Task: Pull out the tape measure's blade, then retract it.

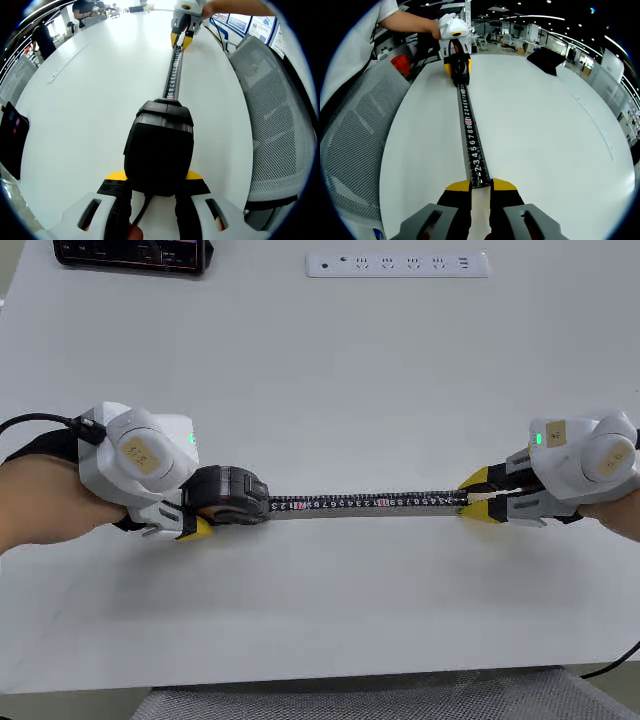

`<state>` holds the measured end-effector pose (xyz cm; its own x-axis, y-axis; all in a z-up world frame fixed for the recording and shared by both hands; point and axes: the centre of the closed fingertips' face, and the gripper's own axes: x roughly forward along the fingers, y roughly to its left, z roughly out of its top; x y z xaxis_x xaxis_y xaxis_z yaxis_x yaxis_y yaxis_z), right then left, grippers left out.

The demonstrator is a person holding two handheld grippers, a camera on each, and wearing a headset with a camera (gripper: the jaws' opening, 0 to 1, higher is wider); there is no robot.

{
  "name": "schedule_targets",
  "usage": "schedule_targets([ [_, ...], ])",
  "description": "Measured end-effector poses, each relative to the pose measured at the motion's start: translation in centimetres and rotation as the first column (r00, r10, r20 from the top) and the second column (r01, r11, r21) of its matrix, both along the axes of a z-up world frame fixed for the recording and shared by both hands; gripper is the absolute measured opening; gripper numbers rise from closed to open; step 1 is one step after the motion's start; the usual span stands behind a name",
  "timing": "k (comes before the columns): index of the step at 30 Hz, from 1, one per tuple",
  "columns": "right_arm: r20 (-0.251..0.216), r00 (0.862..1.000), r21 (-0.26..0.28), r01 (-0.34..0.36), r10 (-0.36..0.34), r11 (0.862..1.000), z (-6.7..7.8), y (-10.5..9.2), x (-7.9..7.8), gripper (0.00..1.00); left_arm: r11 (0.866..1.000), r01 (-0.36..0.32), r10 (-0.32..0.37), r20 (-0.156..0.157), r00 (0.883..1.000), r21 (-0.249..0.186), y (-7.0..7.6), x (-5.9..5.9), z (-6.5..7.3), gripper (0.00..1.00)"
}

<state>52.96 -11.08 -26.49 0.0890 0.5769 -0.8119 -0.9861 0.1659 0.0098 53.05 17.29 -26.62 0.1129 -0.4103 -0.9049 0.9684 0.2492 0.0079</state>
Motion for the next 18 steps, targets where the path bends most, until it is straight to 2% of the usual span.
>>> schedule_targets([
  [10,-0.005,1.0,-0.021,-0.024,0.024,0.999,-0.13,-0.02,-0.04,0.1,1.0,-0.012,0.011,0.009,1.0,0.01,-0.04,0.17,-0.07,0.29],
  [18,-0.009,1.0,-0.023,-0.018,0.018,1.0,-0.09,-0.01,-0.01,0.1,1.0,-0.023,0.023,0.015,1.0,0.012,-0.08,0.21,0.0,0.29],
])
